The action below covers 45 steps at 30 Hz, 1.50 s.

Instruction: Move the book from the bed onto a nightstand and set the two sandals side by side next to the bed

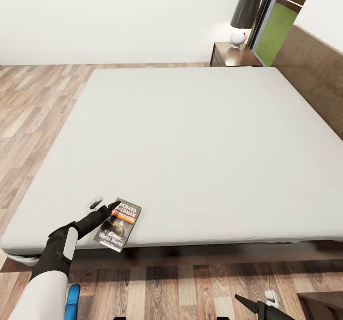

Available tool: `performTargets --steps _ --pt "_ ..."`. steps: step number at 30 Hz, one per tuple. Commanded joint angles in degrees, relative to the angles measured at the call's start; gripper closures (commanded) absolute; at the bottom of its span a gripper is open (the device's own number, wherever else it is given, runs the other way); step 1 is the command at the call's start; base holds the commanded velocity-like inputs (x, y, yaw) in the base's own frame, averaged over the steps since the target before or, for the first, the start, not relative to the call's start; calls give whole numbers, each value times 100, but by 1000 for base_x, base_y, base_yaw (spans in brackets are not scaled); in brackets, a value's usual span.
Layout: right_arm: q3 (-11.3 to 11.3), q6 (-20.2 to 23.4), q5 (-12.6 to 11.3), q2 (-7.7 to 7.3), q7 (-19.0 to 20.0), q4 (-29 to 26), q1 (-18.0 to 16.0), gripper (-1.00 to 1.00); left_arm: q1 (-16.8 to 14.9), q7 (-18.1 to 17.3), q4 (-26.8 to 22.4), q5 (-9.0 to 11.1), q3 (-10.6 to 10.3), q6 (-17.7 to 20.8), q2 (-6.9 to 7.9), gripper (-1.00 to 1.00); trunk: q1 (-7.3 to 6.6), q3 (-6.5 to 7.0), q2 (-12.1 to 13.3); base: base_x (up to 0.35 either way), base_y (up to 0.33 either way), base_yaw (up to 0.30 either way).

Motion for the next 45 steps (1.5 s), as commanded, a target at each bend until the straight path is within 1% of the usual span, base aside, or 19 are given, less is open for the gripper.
performTargets --steps 1,21,27,41,45 --pt "-33 60 11 2 25 -1 -3 -100 -2 4 3 -40 13 40 -2 -100 0 -3 -2 -10 0 0" --pt "-34 61 11 2 25 -1 -4 -100 -2 4 3 -40 13 40 -8 -100 0 -3 -2 -24 0 0" --pt "-33 61 11 2 25 -1 -3 -100 -2 4 3 -40 13 40 -5 -100 0 -3 -2 -93 0 0" --pt "-33 61 11 2 25 -3 -1 -100 -2 4 4 -40 13 40 -5 -100 0 -3 -2 -4 0 0" --pt "-35 61 11 2 25 -3 -3 -100 -2 7 3 -40 13 40 -4 -100 -88 68 159 0 0 0"
